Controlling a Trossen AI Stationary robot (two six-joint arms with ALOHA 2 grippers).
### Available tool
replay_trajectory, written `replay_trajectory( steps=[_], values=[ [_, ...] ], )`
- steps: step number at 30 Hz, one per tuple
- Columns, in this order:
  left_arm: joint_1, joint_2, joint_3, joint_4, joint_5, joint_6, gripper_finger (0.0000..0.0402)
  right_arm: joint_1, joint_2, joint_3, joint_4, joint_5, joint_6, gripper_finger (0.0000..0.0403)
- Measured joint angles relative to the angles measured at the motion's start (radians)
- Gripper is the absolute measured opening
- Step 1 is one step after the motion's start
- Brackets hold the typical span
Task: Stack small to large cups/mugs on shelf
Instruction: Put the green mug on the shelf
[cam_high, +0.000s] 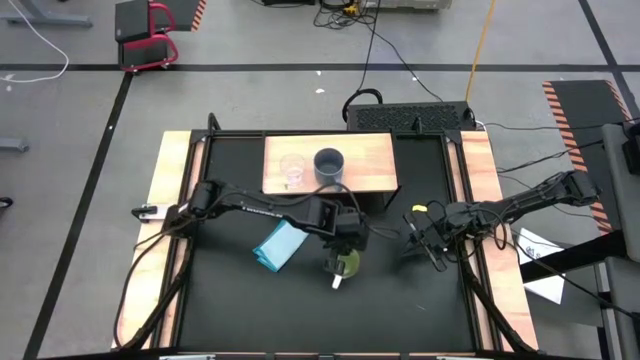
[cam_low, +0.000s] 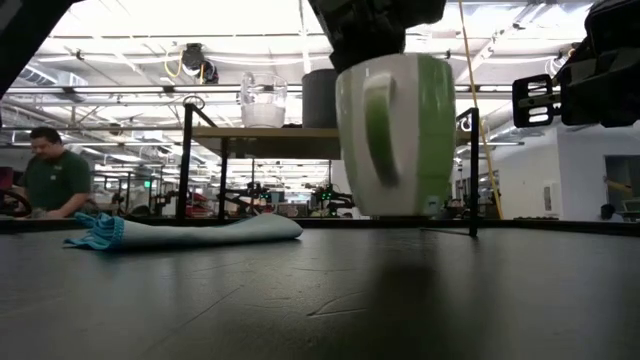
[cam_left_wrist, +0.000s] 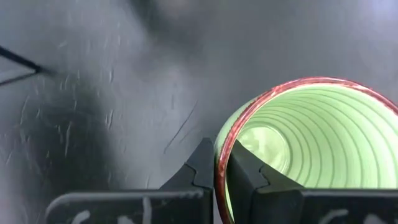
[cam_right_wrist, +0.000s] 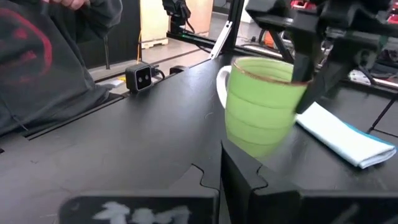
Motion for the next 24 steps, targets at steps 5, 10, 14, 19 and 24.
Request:
replay_trajectory(
  steps=[5, 10, 14, 19, 24],
  values=[
    [-0.010, 0.003, 0.000, -0.002, 0.000, -0.007, 0.0018, 0.000, 0.000, 0.000, 0.001, 0.000, 0.001, 0.0000],
    [-0.015, 0.003, 0.000, 0.001, 0.020, -0.027, 0.0018, 0.000, 0.000, 0.000, 0.001, 0.000, 0.002, 0.0000],
    [-0.020, 0.003, 0.000, 0.010, 0.020, -0.048, 0.0018, 0.000, 0.000, 0.000, 0.001, 0.000, 0.002, 0.0000],
    [-0.036, 0.011, 0.000, 0.044, 0.018, -0.050, 0.0018, 0.000, 0.000, 0.000, 0.001, 0.000, 0.003, 0.0000],
    [-0.050, 0.026, 0.000, 0.066, 0.024, -0.049, 0.0018, 0.000, 0.000, 0.000, 0.001, 0.000, 0.003, 0.0000]
  ],
)
